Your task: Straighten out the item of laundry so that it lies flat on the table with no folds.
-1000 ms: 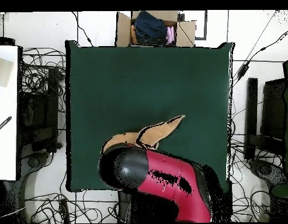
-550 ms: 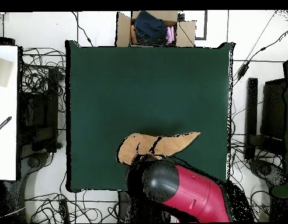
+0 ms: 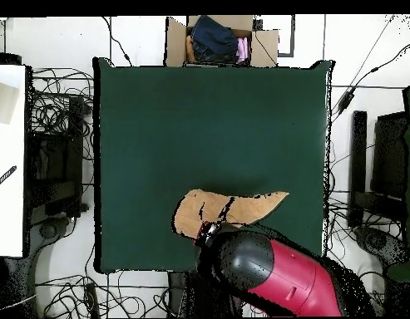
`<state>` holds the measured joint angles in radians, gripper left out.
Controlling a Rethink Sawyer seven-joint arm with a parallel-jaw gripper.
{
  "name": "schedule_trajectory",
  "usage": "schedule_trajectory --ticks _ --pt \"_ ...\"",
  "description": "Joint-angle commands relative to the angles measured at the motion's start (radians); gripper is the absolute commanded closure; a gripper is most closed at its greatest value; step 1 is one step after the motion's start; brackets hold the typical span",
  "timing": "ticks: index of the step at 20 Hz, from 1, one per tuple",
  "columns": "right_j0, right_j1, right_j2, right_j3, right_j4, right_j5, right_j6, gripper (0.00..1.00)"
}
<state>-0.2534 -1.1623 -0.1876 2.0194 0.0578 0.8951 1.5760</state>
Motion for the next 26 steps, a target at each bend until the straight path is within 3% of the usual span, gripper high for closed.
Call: schedule_trajectory --ticks 1,26 --pt "-0.041 0.023 0.137 0.106 -0.071 -0.015 -0.214 1.00" --pt "-0.259 -0.100 0.205 0.072 -0.133 0.200 -0.364 1.00"
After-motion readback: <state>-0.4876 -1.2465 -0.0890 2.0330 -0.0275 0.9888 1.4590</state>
